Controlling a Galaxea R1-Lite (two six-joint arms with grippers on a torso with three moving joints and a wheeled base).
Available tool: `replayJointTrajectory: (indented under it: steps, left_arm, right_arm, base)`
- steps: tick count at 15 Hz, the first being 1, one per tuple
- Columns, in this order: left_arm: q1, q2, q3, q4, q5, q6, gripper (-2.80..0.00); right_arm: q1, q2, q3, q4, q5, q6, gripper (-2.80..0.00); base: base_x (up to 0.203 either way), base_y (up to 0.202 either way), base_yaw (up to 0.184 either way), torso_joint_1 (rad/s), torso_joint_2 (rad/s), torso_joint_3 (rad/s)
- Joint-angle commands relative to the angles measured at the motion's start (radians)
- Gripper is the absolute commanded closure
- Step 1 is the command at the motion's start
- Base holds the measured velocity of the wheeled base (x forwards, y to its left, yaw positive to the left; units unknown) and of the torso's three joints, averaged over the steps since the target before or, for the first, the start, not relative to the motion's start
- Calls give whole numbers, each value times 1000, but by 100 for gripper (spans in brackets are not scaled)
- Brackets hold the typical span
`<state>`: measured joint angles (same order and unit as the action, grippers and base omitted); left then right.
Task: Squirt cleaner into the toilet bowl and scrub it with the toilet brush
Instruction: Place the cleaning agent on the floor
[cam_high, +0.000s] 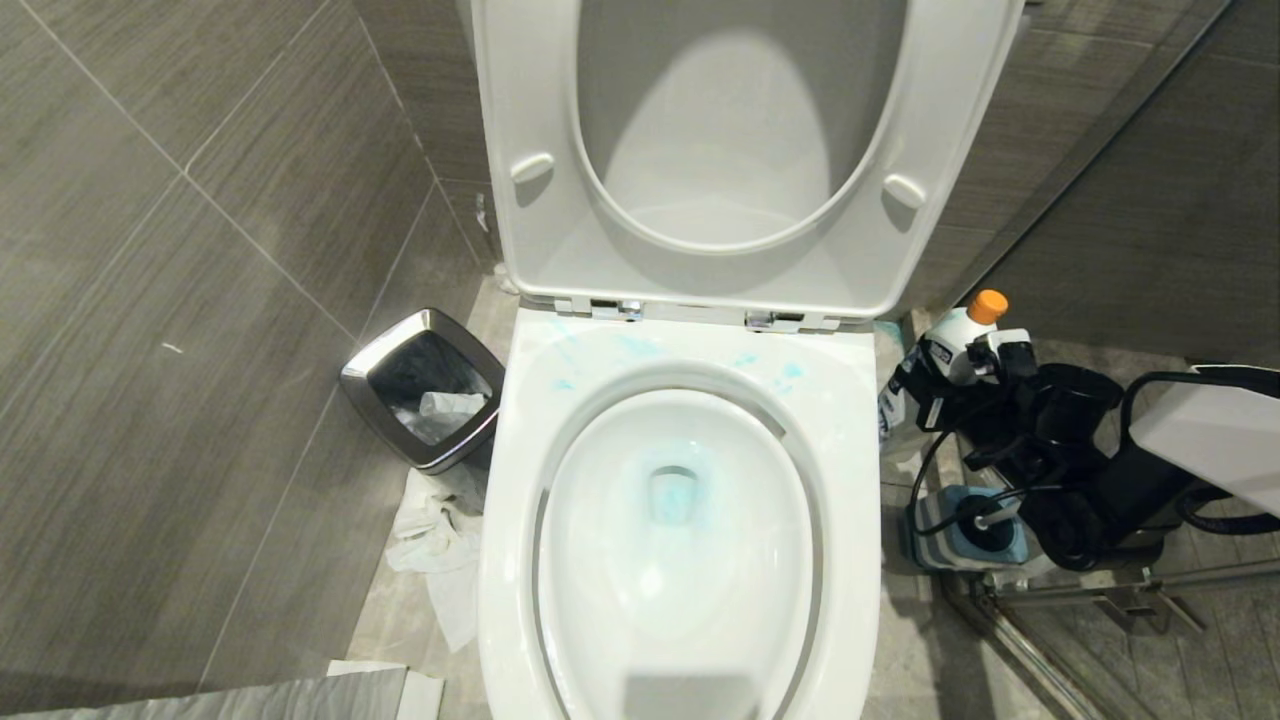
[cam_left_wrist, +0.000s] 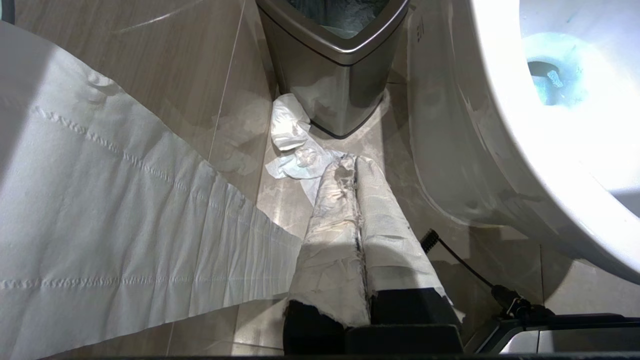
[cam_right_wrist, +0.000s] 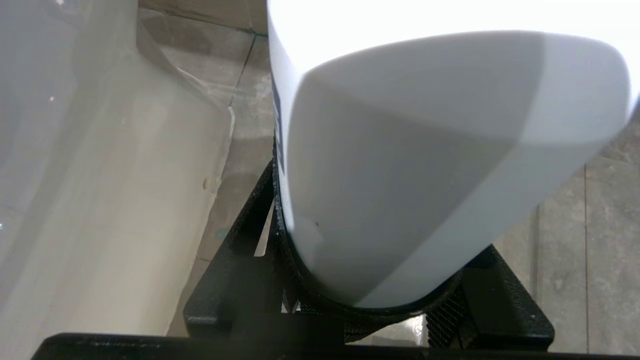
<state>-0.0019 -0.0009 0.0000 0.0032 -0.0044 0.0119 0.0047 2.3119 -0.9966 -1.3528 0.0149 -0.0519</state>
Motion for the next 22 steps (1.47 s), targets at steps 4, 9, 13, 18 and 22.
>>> replayJointTrajectory:
  steps: [4, 9, 13, 18, 22]
  left_arm:
    - [0, 1, 2, 0, 0, 0, 0]
    - [0, 1, 2, 0, 0, 0, 0]
    - [-1, 1, 2, 0, 0, 0, 0]
    - [0, 1, 2, 0, 1, -4, 0]
    - [0, 1, 2, 0, 1, -3, 0]
  right_arm:
    - [1, 50, -18, -9, 1, 0, 0]
    - [1, 133, -146, -11, 3, 7, 0]
    - [1, 175, -191, -14, 4, 9, 0]
    - [5, 193, -191, -68, 10, 5, 0]
    - [6, 193, -189, -68, 8, 1, 0]
  base:
    - [0, 0, 0, 0, 0, 0]
    - [0, 0, 0, 0, 0, 0]
    - [0, 0, 0, 0, 0, 0]
    - [0, 0, 0, 0, 0, 0]
    - [0, 0, 0, 0, 0, 0]
